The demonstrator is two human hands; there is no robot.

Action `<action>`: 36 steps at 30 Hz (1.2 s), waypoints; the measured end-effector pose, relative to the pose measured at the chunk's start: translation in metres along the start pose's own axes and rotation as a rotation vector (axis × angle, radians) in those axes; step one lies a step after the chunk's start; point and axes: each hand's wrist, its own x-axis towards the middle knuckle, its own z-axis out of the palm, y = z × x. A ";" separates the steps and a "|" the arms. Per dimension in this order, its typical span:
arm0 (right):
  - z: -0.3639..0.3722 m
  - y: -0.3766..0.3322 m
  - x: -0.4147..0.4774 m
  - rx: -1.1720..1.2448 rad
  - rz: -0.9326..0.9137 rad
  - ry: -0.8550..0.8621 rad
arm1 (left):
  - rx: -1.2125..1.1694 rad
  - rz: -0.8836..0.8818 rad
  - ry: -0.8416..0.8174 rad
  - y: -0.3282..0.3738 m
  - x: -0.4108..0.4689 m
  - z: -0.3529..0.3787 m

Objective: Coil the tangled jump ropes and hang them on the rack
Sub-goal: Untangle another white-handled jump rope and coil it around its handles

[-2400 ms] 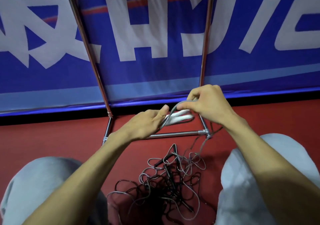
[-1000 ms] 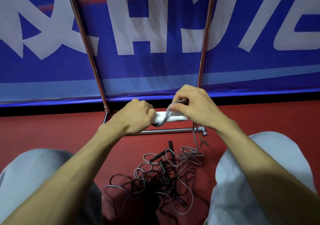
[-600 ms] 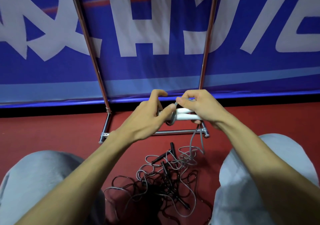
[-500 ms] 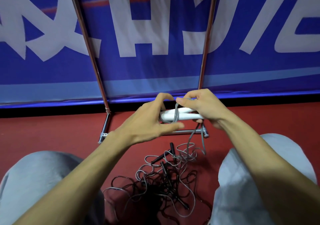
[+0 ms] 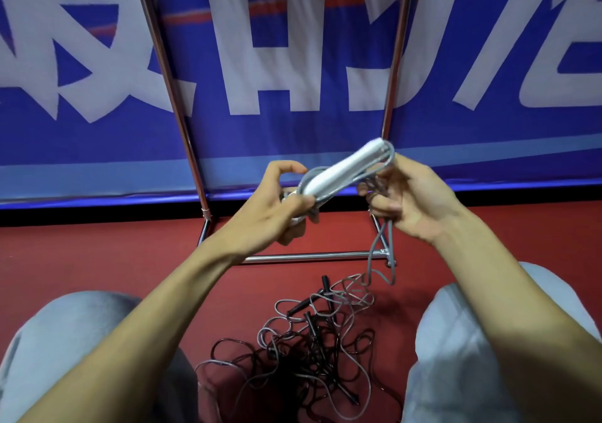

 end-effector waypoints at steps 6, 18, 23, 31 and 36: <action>0.007 0.012 0.001 -0.342 -0.051 -0.089 | -0.135 -0.009 0.145 0.003 0.008 -0.002; 0.014 0.016 -0.016 -1.407 0.055 -0.291 | 0.616 -0.145 0.308 -0.037 0.017 -0.021; 0.014 0.022 -0.014 -1.630 -0.368 -0.255 | 0.971 -0.083 -0.010 -0.044 0.014 -0.018; -0.001 0.016 -0.002 -1.324 -0.459 0.329 | 1.031 0.086 -0.223 -0.037 0.009 0.005; -0.001 0.012 0.002 -1.087 -0.259 0.412 | 0.795 0.111 -0.191 -0.020 0.001 0.007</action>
